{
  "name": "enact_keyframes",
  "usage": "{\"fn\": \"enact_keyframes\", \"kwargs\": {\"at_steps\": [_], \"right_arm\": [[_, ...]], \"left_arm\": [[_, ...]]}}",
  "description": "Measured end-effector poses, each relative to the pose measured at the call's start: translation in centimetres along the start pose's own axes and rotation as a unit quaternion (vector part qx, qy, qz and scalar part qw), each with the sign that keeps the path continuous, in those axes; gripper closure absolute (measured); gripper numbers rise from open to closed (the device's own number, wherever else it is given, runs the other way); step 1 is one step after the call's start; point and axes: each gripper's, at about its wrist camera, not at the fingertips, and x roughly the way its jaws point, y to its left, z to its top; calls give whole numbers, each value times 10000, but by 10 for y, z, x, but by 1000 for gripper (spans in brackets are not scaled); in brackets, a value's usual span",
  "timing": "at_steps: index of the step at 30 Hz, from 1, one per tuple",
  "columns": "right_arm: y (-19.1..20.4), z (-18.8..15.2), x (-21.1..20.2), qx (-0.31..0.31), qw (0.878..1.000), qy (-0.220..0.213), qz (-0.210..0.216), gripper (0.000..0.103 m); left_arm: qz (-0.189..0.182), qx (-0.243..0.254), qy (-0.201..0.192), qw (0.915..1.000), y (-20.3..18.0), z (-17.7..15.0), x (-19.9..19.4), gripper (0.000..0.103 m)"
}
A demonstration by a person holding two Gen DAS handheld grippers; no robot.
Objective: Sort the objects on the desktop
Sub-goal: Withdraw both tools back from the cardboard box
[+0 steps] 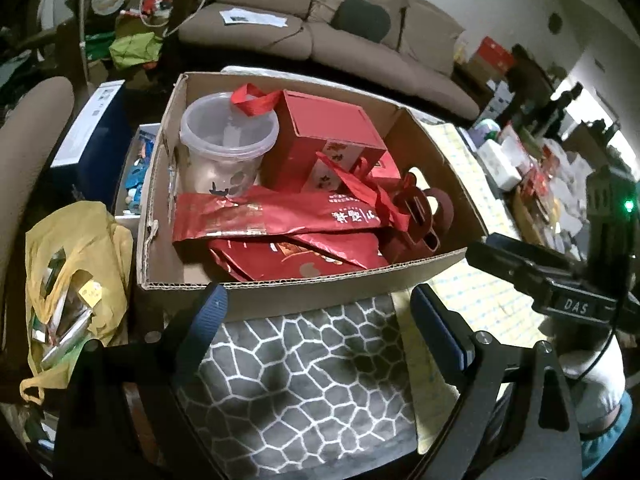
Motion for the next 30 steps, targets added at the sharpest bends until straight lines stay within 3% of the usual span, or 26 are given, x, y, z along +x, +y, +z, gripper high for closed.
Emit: {"fn": "enact_keyframes", "kwargs": {"at_steps": [5, 16, 30], "right_arm": [[-7, -5, -6, -40, 10000, -40, -67, 14], [-49, -18, -28, 45, 9996, -139, -222, 14], [-120, -37, -53, 258, 9978, -370, -488, 14]], "left_arm": [[-9, -133, -59, 9999, -10, -3, 1, 11], [169, 220, -91, 9996, -71, -16, 16, 11], [307, -99, -364, 9988, -131, -39, 53, 11]]}}
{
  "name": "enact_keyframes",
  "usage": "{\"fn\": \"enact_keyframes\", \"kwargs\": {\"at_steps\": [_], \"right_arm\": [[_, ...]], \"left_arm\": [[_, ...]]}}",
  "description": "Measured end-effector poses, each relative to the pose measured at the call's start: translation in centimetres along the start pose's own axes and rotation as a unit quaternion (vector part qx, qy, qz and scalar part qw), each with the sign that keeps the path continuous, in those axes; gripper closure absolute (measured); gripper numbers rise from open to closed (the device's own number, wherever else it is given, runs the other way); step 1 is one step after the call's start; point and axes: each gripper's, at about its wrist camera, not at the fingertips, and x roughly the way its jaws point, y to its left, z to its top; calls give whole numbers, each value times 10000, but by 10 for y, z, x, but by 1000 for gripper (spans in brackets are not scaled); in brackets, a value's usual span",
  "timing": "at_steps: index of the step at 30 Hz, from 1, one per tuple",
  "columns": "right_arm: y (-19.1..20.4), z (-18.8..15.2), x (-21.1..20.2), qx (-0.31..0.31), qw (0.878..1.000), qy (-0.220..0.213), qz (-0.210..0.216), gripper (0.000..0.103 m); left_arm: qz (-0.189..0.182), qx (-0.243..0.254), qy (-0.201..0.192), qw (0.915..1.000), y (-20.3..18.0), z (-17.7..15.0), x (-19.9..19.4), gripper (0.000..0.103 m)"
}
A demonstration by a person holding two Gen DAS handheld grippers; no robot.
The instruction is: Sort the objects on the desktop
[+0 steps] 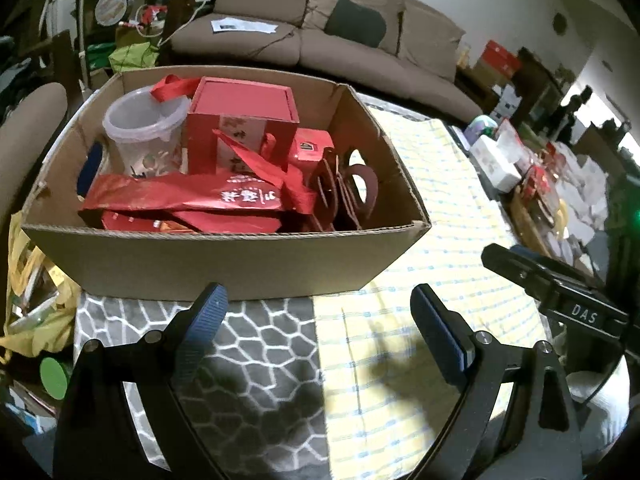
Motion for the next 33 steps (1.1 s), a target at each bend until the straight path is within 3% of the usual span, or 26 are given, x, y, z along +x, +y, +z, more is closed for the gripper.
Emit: {"fn": "enact_keyframes", "kwargs": {"at_steps": [5, 17, 23, 33], "right_arm": [[-27, -11, 7, 29, 10000, -16, -84, 14], [-82, -40, 52, 198, 9988, 54, -444, 14], [-90, -48, 79, 43, 9981, 205, -576, 14], [-95, -55, 114, -104, 9966, 408, -712, 14]], "left_arm": [[89, -199, -83, 9997, -13, -20, 24, 11], [820, -254, 81, 9963, -27, -51, 97, 11], [1151, -395, 76, 9925, -25, -59, 125, 11], [1393, -178, 217, 9898, -39, -66, 160, 11]]}}
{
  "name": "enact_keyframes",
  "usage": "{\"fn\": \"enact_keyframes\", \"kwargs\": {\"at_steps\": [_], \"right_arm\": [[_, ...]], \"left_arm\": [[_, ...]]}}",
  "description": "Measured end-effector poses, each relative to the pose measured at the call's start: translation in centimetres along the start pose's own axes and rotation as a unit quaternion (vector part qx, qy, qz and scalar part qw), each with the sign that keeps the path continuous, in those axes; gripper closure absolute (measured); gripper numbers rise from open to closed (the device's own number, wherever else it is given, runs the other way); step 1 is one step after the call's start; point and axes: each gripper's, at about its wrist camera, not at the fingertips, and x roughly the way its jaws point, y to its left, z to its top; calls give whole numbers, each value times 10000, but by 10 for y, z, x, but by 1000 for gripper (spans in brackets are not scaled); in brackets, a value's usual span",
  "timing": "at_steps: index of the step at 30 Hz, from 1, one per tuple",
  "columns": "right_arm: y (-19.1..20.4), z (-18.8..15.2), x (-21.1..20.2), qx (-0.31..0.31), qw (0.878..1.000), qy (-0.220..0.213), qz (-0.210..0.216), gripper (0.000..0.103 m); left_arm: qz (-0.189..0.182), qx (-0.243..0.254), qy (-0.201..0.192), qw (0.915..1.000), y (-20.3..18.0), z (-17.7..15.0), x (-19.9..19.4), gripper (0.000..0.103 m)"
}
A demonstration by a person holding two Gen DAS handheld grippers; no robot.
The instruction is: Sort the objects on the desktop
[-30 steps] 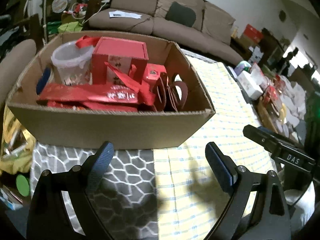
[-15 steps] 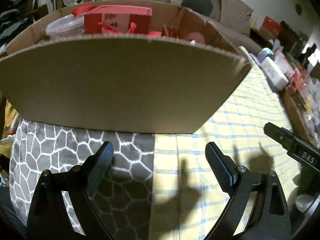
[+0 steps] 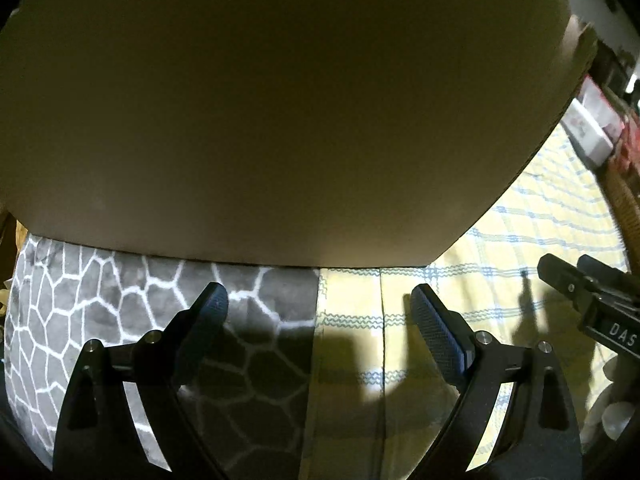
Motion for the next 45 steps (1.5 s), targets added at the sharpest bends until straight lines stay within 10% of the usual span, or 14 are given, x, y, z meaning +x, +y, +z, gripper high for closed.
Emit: {"fn": "enact_keyframes", "kwargs": {"at_steps": [45], "right_arm": [[15, -22, 16, -131, 9988, -281, -371, 0]], "left_arm": [[249, 302, -260, 9989, -61, -43, -20, 0]]}}
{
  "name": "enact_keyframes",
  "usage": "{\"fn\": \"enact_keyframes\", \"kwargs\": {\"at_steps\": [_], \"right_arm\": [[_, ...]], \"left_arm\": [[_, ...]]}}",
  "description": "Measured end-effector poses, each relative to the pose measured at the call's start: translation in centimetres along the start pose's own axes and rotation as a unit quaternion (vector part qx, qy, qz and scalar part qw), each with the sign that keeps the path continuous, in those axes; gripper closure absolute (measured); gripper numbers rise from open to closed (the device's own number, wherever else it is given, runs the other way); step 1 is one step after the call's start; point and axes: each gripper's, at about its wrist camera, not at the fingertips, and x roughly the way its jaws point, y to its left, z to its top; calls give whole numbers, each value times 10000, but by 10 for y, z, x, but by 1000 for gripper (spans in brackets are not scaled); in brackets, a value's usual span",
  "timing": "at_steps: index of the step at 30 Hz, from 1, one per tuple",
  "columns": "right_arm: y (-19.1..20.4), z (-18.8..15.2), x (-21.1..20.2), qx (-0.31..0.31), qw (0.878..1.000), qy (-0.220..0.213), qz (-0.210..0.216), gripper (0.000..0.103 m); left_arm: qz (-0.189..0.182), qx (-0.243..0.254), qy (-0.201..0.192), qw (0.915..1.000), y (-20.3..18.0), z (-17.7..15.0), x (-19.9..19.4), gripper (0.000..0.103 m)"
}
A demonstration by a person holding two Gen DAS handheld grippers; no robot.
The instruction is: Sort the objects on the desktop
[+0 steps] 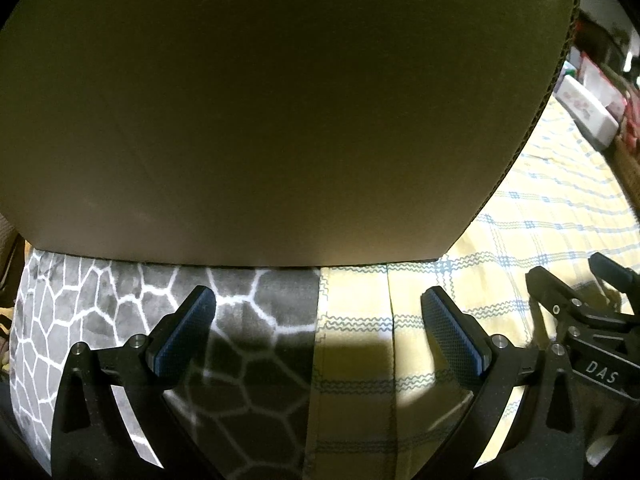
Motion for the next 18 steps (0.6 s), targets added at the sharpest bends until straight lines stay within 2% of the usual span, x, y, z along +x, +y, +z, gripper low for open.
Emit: {"fn": "enact_keyframes", "kwargs": {"at_steps": [18], "right_arm": [[-1, 0, 0, 9, 10000, 0, 11, 0]], "left_arm": [[-8, -7, -6, 10000, -23, -7, -11, 0]]}}
